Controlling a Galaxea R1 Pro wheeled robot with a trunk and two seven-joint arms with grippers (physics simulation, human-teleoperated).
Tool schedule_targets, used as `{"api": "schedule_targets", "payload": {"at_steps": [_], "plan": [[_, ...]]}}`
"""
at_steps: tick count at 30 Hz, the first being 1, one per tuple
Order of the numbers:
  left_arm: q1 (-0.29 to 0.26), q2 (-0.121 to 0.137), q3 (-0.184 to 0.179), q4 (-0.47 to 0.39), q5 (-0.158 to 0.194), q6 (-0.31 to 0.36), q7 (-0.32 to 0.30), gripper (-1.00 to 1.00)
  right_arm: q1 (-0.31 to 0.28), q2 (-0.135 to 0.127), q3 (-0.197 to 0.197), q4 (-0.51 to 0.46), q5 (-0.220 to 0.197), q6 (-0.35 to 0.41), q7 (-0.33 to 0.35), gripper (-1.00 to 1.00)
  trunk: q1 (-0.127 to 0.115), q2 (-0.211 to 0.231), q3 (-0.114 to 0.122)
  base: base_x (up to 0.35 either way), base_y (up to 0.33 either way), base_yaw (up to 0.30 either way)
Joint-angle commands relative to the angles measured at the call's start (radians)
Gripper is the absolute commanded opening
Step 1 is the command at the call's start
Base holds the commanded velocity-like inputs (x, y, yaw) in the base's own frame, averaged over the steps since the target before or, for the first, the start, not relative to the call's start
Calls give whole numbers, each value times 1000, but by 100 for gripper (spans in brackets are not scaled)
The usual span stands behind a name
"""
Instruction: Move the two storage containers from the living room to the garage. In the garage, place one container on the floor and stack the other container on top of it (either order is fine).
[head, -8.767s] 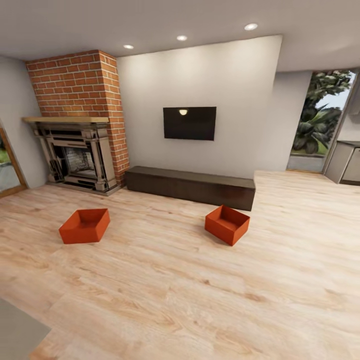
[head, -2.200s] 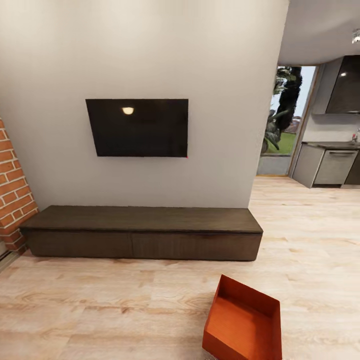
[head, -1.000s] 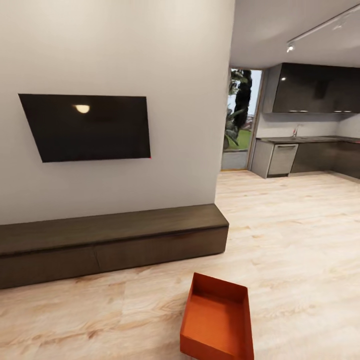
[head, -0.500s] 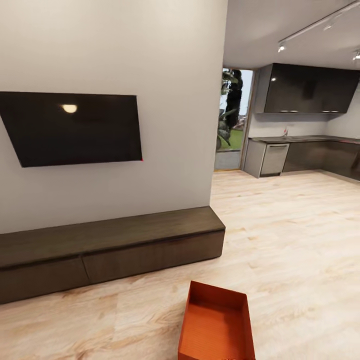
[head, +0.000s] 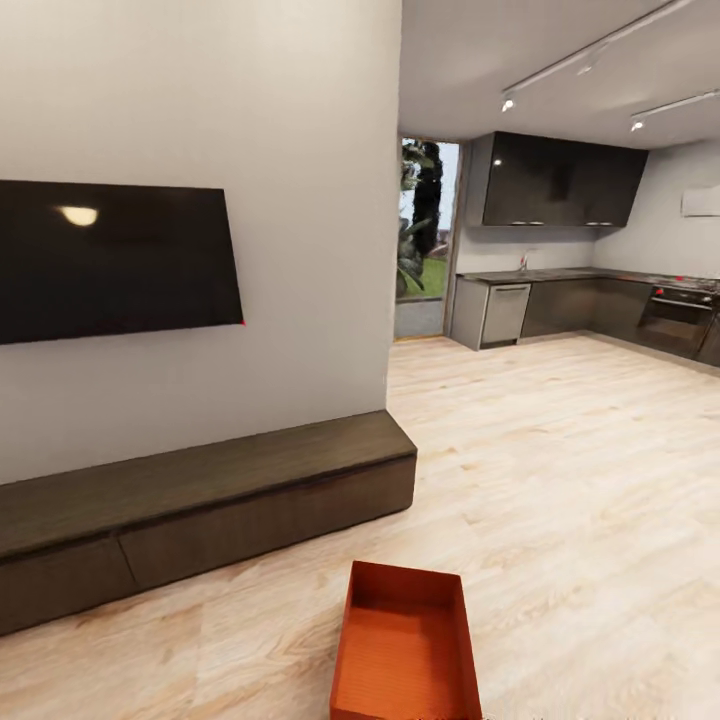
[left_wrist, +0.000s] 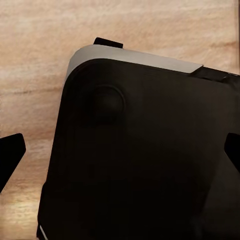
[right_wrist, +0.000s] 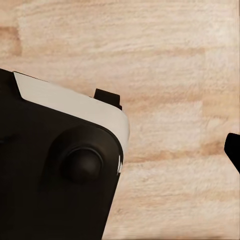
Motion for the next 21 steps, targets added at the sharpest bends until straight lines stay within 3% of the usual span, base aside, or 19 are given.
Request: {"api": "schedule_targets", "payload": {"at_steps": [1,13,21], "plan": [[0,-1,0,0,5,-3,1,100,-1,0,9,2,-9,-5,-1,100,0,-1,-1,0,0,-245],[0,0,1,0,5,-3,2,100,-1,1,9,2,-9,-5,-1,100,0,-1,-1,2,0,-229],[0,1,1,1,7,-3,1,100,-1,1,9,2,-9,-5,-1,100,0,-1,-1,266,0,-17]]}}
